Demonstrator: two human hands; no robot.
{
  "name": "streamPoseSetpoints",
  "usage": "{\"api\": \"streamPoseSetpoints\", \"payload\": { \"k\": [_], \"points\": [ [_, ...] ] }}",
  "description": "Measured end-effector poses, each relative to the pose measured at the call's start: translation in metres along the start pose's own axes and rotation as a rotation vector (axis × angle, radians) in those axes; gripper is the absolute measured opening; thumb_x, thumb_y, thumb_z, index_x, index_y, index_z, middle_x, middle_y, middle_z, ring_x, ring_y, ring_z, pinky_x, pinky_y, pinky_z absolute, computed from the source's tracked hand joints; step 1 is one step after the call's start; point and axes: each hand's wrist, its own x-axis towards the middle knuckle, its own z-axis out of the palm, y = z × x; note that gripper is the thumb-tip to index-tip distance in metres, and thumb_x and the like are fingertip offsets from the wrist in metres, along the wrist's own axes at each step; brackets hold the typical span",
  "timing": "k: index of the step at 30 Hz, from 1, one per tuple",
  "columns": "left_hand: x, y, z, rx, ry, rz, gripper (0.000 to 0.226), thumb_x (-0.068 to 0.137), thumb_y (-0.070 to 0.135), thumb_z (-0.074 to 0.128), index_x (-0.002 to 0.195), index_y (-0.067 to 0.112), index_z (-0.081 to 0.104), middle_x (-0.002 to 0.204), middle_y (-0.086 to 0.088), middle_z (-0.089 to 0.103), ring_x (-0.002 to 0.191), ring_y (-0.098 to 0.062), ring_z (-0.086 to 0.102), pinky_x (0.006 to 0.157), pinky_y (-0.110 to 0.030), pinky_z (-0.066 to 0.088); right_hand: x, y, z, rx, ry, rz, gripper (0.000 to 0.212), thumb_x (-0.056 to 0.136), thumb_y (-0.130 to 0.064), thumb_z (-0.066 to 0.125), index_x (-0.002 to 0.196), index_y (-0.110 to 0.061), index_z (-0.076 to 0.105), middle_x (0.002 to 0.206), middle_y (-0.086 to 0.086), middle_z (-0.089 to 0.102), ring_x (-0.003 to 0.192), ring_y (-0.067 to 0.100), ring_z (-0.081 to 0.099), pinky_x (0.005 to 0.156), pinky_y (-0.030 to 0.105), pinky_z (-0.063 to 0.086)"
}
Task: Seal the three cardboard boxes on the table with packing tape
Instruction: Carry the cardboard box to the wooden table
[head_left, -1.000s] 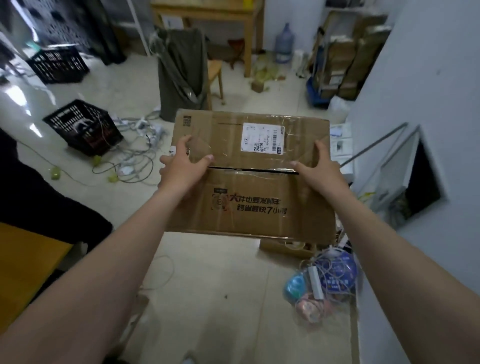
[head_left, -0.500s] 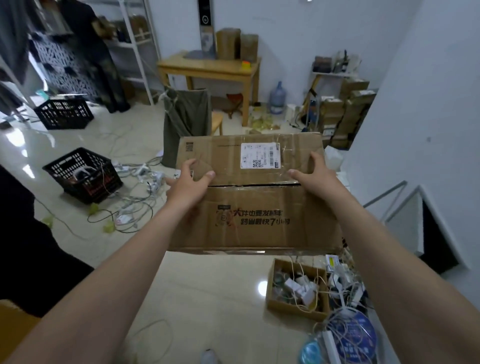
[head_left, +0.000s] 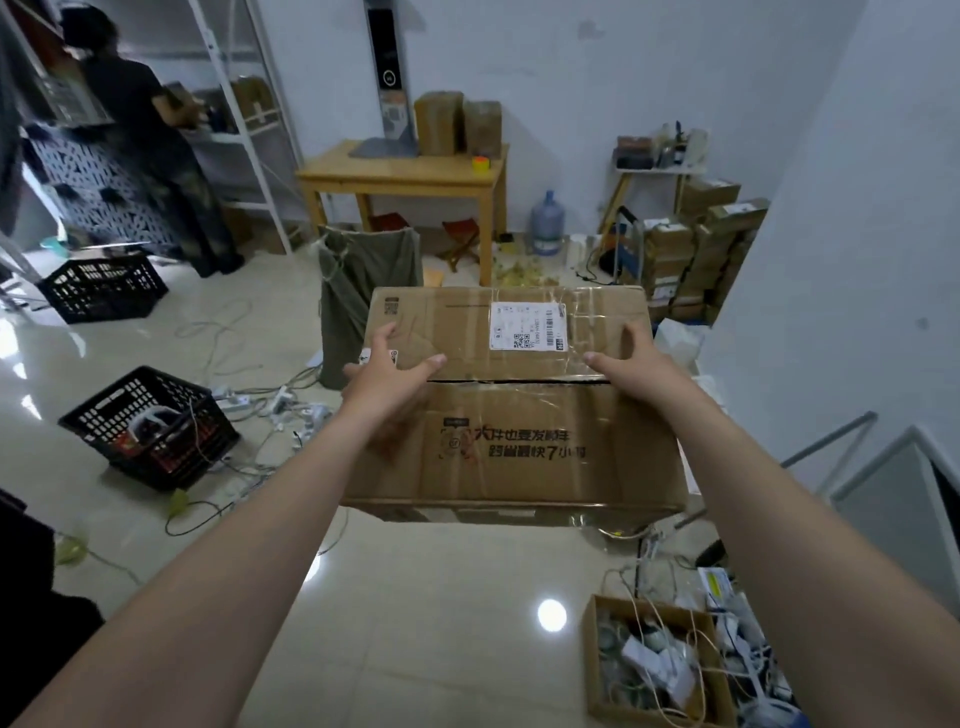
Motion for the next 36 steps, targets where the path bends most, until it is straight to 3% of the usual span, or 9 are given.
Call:
{"api": "streamPoseSetpoints", "payload": {
  "k": [12, 22, 29, 36],
  "points": [
    [0.228, 0.045, 0.076, 0.051, -0.117, -0.022, 0.108, 0.067, 0.076, 0.077, 0.153, 0.048, 0.017, 0.159, -0.015, 0.031, 0.139, -0.04, 0.04, 0.11, -0.053, 0.039, 0.238, -0.005, 0.011, 0.032, -0.082, 0.053, 0.104, 0.08, -0.067, 0.069, 0.159, -0.028, 0.015, 0.162, 0.012, 0.03, 0.144, 0.036, 0.035, 0.116, 0.054, 0.033],
    [0.416, 0.12, 0.12, 0.04, -0.123, -0.055, 0.093, 0.079, 0.063, 0.077, 0.154, 0.043, 0.026, 0.159, -0.018, 0.027, 0.147, -0.037, 0.024, 0.116, -0.05, 0.031, 0.446, -0.06, -0.018, 0.005, -0.119, -0.015, 0.101, 0.084, -0.061, 0.068, 0.161, -0.026, 0.013, 0.164, 0.001, 0.028, 0.145, 0.032, 0.036, 0.116, 0.047, 0.035],
    [0.553, 0.143, 0.131, 0.034, -0.15, -0.066, 0.089, 0.078, 0.061, 0.078, 0.151, 0.048, 0.027, 0.158, -0.013, 0.029, 0.142, -0.038, 0.033, 0.113, -0.05, 0.034, 0.576, -0.1, -0.005, -0.037, -0.131, -0.002, 0.105, 0.08, -0.064, 0.072, 0.159, -0.027, 0.014, 0.163, 0.004, 0.028, 0.146, 0.034, 0.032, 0.116, 0.052, 0.034],
    [0.72, 0.154, 0.144, 0.057, -0.213, -0.071, 0.084, 0.083, 0.056, 0.076, 0.153, 0.046, 0.03, 0.155, -0.019, 0.026, 0.136, -0.039, 0.041, 0.107, -0.042, 0.04, 0.715, -0.141, 0.039, -0.025, -0.141, 0.073, 0.11, 0.076, -0.066, 0.074, 0.16, -0.027, 0.014, 0.162, 0.007, 0.03, 0.144, 0.034, 0.035, 0.116, 0.05, 0.035]
  ]
}}
